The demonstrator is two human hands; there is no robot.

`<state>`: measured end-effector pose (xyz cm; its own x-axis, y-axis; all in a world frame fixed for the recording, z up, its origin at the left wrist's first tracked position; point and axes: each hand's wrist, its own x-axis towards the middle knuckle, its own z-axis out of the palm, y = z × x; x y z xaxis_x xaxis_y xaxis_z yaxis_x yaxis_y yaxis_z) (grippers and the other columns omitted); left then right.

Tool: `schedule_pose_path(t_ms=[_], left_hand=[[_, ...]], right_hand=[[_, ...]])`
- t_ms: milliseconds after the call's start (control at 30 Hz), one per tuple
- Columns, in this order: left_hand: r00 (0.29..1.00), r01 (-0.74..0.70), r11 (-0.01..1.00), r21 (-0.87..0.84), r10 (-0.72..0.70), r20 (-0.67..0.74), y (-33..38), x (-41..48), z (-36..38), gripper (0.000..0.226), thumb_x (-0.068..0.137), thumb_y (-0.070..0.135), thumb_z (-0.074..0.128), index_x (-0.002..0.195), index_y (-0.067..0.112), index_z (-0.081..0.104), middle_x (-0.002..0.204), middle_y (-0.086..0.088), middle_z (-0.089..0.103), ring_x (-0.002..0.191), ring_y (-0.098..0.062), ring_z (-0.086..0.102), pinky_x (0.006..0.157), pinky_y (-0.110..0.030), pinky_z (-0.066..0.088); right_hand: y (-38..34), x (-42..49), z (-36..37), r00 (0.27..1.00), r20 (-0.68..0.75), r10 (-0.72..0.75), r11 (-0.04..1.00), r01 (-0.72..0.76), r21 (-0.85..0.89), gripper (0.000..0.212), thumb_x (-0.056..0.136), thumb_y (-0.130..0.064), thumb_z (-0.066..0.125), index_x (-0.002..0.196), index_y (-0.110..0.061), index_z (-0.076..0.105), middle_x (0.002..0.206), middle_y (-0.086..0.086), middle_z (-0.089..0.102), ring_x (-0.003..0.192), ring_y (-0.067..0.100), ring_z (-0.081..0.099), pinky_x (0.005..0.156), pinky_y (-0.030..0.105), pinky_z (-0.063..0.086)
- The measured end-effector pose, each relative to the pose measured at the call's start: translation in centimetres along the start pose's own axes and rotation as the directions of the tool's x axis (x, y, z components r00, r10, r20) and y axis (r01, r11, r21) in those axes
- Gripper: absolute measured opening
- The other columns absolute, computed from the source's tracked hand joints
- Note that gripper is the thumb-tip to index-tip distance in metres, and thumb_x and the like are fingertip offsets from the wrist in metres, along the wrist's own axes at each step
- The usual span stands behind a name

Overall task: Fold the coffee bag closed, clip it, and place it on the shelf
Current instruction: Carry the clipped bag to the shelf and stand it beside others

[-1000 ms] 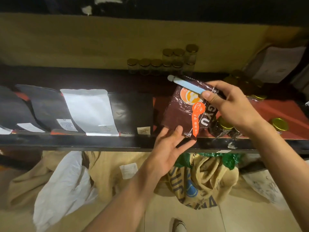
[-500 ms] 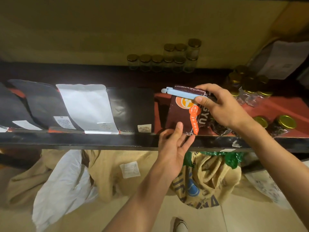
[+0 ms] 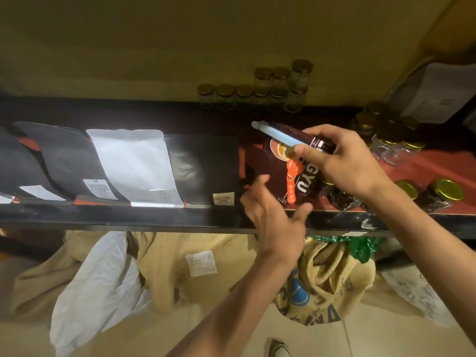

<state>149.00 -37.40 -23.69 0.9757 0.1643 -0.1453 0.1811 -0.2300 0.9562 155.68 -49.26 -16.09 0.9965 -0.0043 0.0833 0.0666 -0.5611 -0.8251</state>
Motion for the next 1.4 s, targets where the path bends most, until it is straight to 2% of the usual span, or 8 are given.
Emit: schedule_pose_path(t_ms=[267, 400, 533, 633, 767, 1133, 1267, 1400], left_hand=[[0.950, -0.310, 0.883, 0.353, 0.277, 0.141, -0.3, 0.1, 0.3, 0.098, 0.080, 0.041, 0.077, 0.150, 0.021, 0.011, 0.151, -0.005, 0.020, 0.137, -0.017, 0.025, 0.107, -0.033, 0.040], [0.914, -0.400, 0.803, 0.442, 0.384, 0.129, -0.5, 0.7, -1.1, 0.084, 0.084, 0.038, 0.073, 0.145, 0.024, 0.018, 0.145, -0.008, 0.035, 0.129, -0.021, 0.043, 0.094, -0.035, 0.053], [0.892, -0.452, 0.833, 0.318, 0.423, 0.161, 0.6, 2.9, -2.9, 0.049, 0.091, 0.017, 0.068, 0.133, 0.014, 0.042, 0.117, -0.006, 0.060, 0.098, -0.013, 0.065, 0.078, -0.031, 0.059], [0.895, -0.433, 0.878, 0.203, 0.392, 0.212, 2.2, 4.7, -4.7, 0.021, 0.097, 0.019, 0.059, 0.117, 0.014, 0.056, 0.092, 0.006, 0.066, 0.071, 0.002, 0.062, 0.059, -0.013, 0.050], [0.915, -0.294, 0.950, 0.107, 0.247, 0.320, 4.2, 6.6, -7.3, 0.018, 0.099, 0.024, 0.055, 0.117, 0.019, 0.058, 0.106, -0.004, 0.070, 0.091, -0.010, 0.070, 0.070, -0.025, 0.060], [0.684, -0.729, 0.582, 0.361, 0.639, 0.351, 10.7, 7.9, -15.9, 0.034, 0.086, 0.024, 0.060, 0.119, 0.031, 0.064, 0.109, 0.010, 0.068, 0.105, -0.010, 0.059, 0.084, -0.021, 0.046], [0.819, -0.566, 0.406, 0.718, 0.177, 0.546, 10.6, 10.8, -16.9, 0.051, 0.085, 0.042, 0.069, 0.133, 0.039, 0.053, 0.143, 0.008, 0.050, 0.137, -0.019, 0.037, 0.114, -0.041, 0.030], [0.831, -0.530, 0.427, 0.733, 0.090, 0.548, 9.6, 11.8, -16.2, 0.004, 0.092, 0.037, 0.064, 0.093, 0.040, 0.061, 0.095, 0.010, 0.063, 0.104, -0.020, 0.062, 0.079, -0.033, 0.039]], right_hand=[[-0.1, -1.5, 1.8, 1.000, -0.006, -0.011, 1.000, 0.011, 0.027, 0.044, 0.092, -0.023, 0.068, 0.131, -0.031, 0.050, 0.097, -0.010, 0.064, 0.071, 0.015, 0.062, 0.060, 0.031, 0.056], [-0.5, -1.7, 1.8, 0.996, 0.048, -0.069, 0.997, 0.070, -0.015, 0.058, 0.096, -0.027, 0.062, 0.147, -0.038, 0.036, 0.133, -0.023, 0.047, 0.100, -0.012, 0.048, 0.076, -0.003, 0.042], [-1.4, -1.9, 1.9, 0.983, 0.182, -0.008, 0.999, 0.002, 0.037, 0.035, 0.104, -0.033, 0.043, 0.135, -0.045, 0.052, 0.119, 0.003, 0.060, 0.108, 0.014, 0.061, 0.096, 0.041, 0.053], [-1.8, -1.7, -0.3, 0.971, 0.239, -0.011, 0.998, 0.026, -0.057, 0.045, 0.098, -0.028, 0.039, 0.135, -0.052, 0.050, 0.115, -0.001, 0.048, 0.108, 0.002, 0.048, 0.090, 0.031, 0.047], [-2.5, -0.9, -2.5, 0.986, 0.157, -0.055, 0.730, 0.147, -0.667, 0.048, 0.090, -0.053, 0.050, 0.137, -0.048, 0.046, 0.099, 0.003, 0.031, 0.100, 0.022, 0.029, 0.079, 0.033, 0.029], [-2.7, -1.1, -1.6, 0.979, 0.164, -0.121, 0.869, 0.185, -0.459, 0.058, 0.077, -0.063, 0.053, 0.122, -0.028, 0.066, 0.110, -0.004, 0.066, 0.101, 0.022, 0.064, 0.080, 0.050, 0.056], [-2.6, -0.8, 0.0, 0.986, 0.112, -0.126, 0.838, 0.166, -0.519, 0.053, 0.080, -0.059, 0.057, 0.123, -0.029, 0.067, 0.114, -0.004, 0.068, 0.101, 0.024, 0.065, 0.079, 0.046, 0.055], [-2.7, -0.4, 0.6, 0.991, 0.080, -0.104, 0.873, 0.130, -0.470, 0.051, 0.080, -0.057, 0.062, 0.121, -0.028, 0.069, 0.112, -0.005, 0.068, 0.101, 0.023, 0.064, 0.080, 0.047, 0.055]])
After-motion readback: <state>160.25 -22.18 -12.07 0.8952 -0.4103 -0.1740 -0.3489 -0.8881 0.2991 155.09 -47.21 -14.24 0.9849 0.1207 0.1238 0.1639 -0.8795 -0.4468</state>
